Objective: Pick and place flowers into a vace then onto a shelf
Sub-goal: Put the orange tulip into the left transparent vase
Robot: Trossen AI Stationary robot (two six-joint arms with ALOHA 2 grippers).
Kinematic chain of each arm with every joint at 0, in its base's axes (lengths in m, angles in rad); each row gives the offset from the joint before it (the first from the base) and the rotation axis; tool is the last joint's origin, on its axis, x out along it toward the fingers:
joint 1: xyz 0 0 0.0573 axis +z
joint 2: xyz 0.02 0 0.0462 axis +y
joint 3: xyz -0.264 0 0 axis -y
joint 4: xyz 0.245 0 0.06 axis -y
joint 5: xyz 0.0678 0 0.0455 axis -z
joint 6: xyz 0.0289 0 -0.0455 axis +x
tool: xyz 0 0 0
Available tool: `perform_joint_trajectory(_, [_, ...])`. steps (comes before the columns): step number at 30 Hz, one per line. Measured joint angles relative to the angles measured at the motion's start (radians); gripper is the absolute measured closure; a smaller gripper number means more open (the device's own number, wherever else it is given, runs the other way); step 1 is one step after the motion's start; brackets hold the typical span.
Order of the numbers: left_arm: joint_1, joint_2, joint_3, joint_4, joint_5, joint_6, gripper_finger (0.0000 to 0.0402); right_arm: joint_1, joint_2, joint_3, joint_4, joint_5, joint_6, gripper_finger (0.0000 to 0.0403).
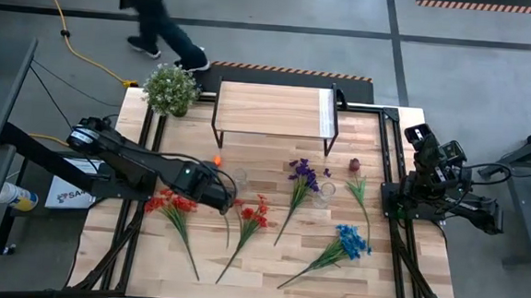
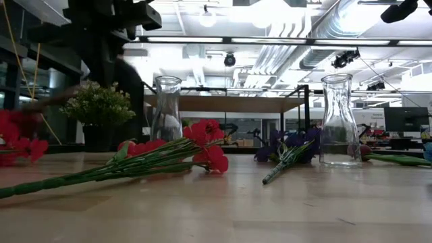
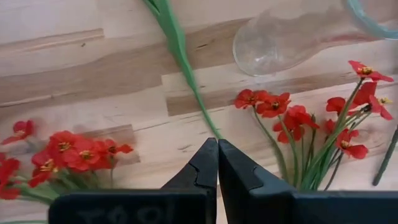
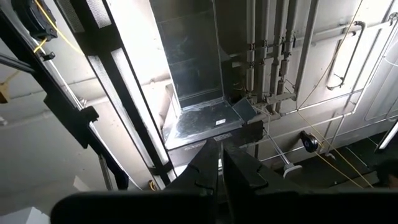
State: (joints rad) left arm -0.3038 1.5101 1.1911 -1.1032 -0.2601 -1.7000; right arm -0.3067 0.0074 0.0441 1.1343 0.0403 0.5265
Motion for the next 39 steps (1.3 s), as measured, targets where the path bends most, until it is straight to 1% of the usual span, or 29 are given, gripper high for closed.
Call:
perform_joint_trajectory(7, [-0.03,0.0,-0.047,0.026,-0.107,-0.038,0.0353,0.0,0.0,0.0,0.0,-0.025,0.001,0.0391])
perform_joint_trajectory(13, [-0.096,0.0,-0.113,0.043,-0.124,-0.15,0.0353,0.0,0.0,0.0,0.0,-0.039,0.001,0.0391])
perform_joint_trajectory(17, [-0.131,0.0,-0.156,0.12,-0.148,-0.231,0.0353,0.0,0.0,0.0,0.0,-0.038,-0.001,0.0391])
perform_joint_trajectory(25, [-0.135,0.0,-0.27,0.413,-0.166,-0.217,0.0353,0.0,0.0,0.0,-0.001,-0.037,-0.002,0.0391])
perform_joint_trajectory(29, [-0.135,0.0,-0.295,0.439,-0.172,-0.217,0.0353,0.0,0.0,0.0,-0.001,-0.037,-0.002,0.0391])
perform_joint_trajectory(34, [-0.135,0.0,-0.298,0.449,-0.215,-0.216,0.0353,0.0,0.0,0.0,-0.008,-0.038,0.015,0.0391])
perform_joint_trajectory(39, [-0.135,0.017,-0.298,0.453,-0.215,-0.216,0.0352,0.0,0.0,0.0,-0.013,-0.042,0.016,0.0391])
